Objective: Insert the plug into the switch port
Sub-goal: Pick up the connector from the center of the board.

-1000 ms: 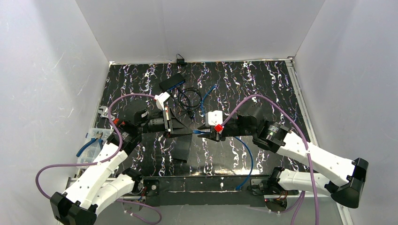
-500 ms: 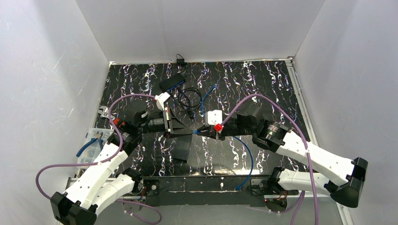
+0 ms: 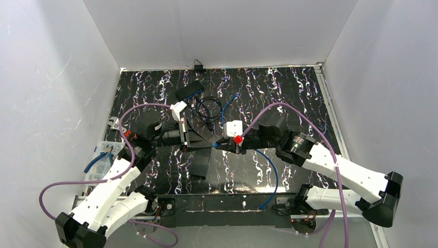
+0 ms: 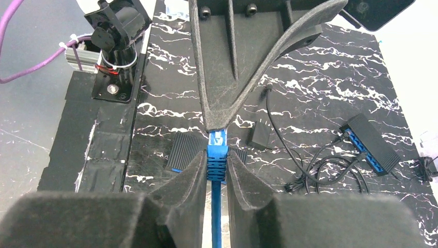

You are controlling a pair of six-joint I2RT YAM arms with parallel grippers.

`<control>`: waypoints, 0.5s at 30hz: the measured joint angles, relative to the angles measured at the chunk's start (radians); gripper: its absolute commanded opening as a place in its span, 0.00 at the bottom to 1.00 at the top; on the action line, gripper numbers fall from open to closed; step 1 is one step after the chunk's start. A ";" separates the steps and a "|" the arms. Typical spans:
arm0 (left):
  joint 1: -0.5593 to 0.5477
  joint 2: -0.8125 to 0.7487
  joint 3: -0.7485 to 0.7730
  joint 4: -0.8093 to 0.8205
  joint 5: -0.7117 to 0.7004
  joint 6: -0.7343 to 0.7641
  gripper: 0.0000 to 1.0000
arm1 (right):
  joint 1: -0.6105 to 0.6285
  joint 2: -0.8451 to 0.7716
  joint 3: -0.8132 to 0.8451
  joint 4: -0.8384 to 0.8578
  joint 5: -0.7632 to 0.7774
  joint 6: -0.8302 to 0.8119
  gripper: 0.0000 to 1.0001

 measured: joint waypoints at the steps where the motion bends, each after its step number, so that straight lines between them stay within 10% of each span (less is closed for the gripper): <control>1: 0.000 0.000 0.000 0.001 0.002 -0.001 0.00 | 0.000 0.002 0.000 0.000 0.000 0.000 0.24; 7: 0.000 0.000 0.000 0.003 0.005 -0.004 0.00 | 0.000 0.004 0.000 0.000 -0.003 0.005 0.11; 15: 0.000 0.000 -0.001 0.004 0.006 -0.007 0.00 | 0.000 0.004 0.000 0.000 -0.003 0.007 0.19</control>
